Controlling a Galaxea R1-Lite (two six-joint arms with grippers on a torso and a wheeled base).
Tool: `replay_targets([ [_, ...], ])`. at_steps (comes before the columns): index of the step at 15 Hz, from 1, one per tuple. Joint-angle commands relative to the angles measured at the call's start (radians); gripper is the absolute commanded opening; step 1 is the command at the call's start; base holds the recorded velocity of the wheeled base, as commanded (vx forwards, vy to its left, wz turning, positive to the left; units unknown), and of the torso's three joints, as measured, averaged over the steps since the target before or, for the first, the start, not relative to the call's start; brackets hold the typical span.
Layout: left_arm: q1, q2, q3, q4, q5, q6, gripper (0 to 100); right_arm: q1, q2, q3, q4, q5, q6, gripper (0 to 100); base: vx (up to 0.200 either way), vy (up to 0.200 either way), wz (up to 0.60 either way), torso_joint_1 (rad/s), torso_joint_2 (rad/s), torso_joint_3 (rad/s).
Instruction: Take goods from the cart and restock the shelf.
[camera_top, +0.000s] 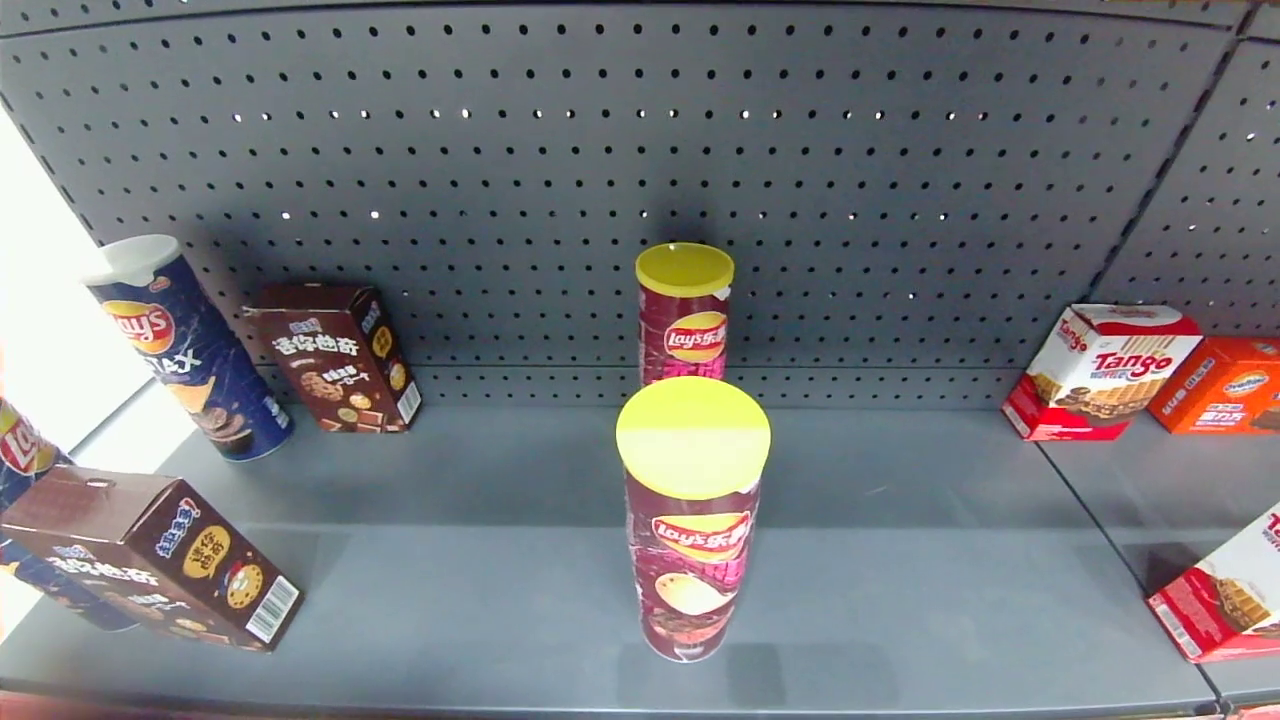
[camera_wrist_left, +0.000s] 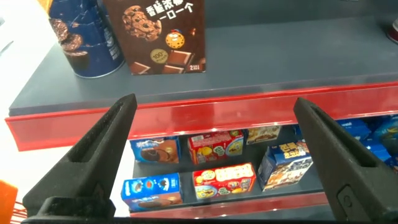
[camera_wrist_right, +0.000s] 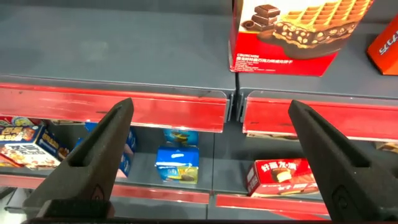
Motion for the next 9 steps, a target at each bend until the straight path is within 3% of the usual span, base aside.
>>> replay_targets([
  [1,0.000,0.001,0.000,0.000,0.000,-0.002,100,0.001,0.003,0.000,0.000,0.000,0.000,100,0.000,0.200,0.00,-0.002,0.01,0.002],
  [9,0.000,0.001,0.000,0.000,0.002,-0.002,100,0.001,0.003,0.000,0.000,0.000,0.000,100,0.000,0.000,0.00,0.000,0.00,0.000],
])
